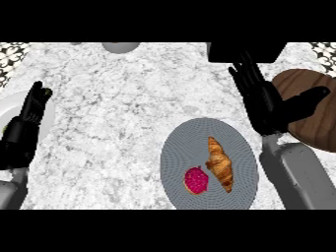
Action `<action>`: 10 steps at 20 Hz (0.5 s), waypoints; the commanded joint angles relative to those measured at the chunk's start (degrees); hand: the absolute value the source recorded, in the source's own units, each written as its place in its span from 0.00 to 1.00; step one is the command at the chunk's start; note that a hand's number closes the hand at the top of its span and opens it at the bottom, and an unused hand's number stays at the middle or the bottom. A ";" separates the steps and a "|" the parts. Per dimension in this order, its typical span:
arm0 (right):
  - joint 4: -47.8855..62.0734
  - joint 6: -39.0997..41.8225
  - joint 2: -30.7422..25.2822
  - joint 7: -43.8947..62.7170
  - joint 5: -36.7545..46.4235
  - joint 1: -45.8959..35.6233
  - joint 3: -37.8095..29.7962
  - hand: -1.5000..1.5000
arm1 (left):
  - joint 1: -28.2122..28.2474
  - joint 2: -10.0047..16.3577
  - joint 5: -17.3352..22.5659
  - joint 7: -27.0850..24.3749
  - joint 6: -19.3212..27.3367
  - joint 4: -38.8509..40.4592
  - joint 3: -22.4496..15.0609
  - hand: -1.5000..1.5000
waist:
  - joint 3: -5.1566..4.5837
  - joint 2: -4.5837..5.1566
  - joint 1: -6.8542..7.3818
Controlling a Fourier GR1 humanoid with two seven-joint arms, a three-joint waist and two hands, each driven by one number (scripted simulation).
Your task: Pick the croissant from the placemat and place it in the bowl
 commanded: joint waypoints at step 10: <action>13.76 -19.03 -6.04 4.95 22.26 9.43 3.87 0.00 | 1.82 -4.62 14.14 4.39 -9.11 -8.60 2.97 0.50 | -0.30 2.52 -0.91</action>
